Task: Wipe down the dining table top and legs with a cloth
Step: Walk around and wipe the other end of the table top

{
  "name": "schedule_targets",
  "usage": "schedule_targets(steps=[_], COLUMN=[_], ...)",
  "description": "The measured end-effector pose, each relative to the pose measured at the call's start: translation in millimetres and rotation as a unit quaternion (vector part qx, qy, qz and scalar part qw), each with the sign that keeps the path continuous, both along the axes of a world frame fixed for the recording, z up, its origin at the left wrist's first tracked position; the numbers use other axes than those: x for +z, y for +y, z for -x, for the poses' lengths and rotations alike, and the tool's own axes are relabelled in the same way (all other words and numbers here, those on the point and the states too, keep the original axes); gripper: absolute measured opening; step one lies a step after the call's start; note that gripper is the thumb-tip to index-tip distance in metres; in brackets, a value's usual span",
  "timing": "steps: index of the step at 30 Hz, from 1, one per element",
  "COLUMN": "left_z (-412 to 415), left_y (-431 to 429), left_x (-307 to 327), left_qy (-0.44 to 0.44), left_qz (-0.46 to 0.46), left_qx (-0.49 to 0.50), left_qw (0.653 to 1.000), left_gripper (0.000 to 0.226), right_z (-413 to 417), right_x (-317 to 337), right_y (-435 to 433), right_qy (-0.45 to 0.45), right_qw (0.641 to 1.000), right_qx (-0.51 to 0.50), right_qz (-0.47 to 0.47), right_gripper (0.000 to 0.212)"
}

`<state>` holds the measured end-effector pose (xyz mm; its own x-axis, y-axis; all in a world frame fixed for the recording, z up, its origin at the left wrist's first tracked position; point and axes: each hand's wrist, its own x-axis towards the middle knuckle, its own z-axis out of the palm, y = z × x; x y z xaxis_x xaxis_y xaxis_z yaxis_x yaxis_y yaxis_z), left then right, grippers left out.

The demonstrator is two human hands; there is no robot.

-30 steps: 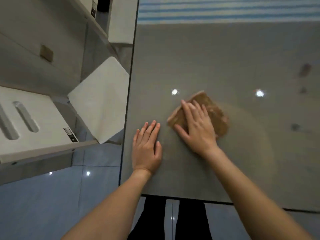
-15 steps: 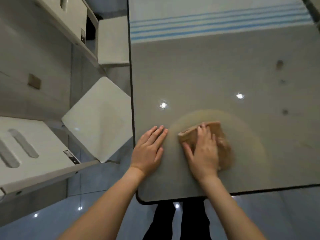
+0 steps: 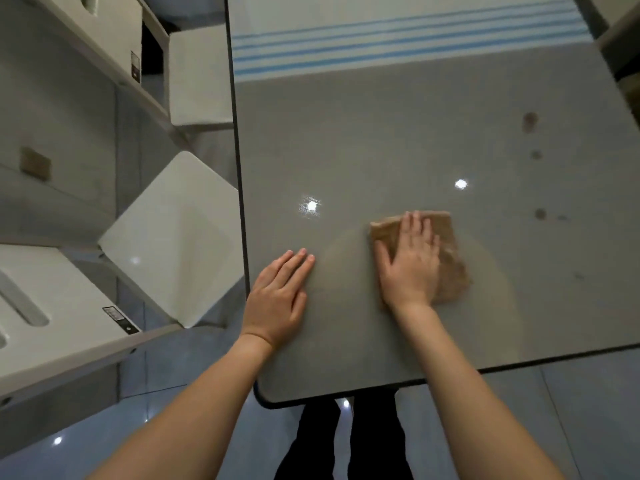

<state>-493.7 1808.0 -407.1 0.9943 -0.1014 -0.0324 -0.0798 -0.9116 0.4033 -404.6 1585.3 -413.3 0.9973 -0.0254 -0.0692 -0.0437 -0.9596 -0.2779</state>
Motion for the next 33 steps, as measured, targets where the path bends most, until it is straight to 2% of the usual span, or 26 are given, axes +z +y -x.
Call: schedule_targets(steps=[4, 6, 8, 13, 21, 24, 28, 33], left_z=[-1.2, -1.7, -1.8, -17.7, -140.1, -178.1, -187.1, -191.1], left_y=[-2.0, -2.4, -4.1, -39.4, -207.3, -237.6, -242.4, -240.8], left_x=[4.2, 4.7, 5.5, 17.8, 22.6, 11.7, 0.6, 1.0], left_qy=[0.007, 0.018, 0.027, 0.016, -0.004, 0.015, 0.014, 0.012], left_qz=[-0.007, -0.016, -0.026, -0.017, -0.009, -0.036, -0.058, -0.043], left_qx=[-0.008, -0.009, -0.008, 0.035, -0.102, -0.105, -0.082, -0.068], left_qw=[1.000, 1.000, 0.999, 0.999, 0.995, 0.994, 0.995, 0.997], left_gripper=[0.055, 0.055, 0.054, 0.057, 0.062, 0.062, 0.063, 0.065], right_z=[73.7, 98.0, 100.3, 77.7, 45.4, 32.6, 19.7, -39.2], right_x=[7.8, 11.6, 11.6, 15.2, 8.4, 7.6, 7.4, 5.5], right_y=[33.4, 7.0, -31.7, -105.4, -171.3, -220.5, -294.6, -400.3], right_qy=[0.004, 0.013, 0.013, 0.039, 0.010, 0.023, 0.005, -0.023], right_qw=[0.983, 0.967, 0.963, 0.976, 0.985, 0.994, 1.000, 0.984], right_qx=[0.183, 0.252, 0.268, 0.215, 0.170, 0.111, 0.007, -0.176], right_qz=[-0.013, -0.014, -0.003, 0.004, -0.011, -0.006, -0.010, 0.017], right_gripper=[0.068, 0.066, 0.066, 0.065, 0.065, 0.065, 0.066, 0.072])
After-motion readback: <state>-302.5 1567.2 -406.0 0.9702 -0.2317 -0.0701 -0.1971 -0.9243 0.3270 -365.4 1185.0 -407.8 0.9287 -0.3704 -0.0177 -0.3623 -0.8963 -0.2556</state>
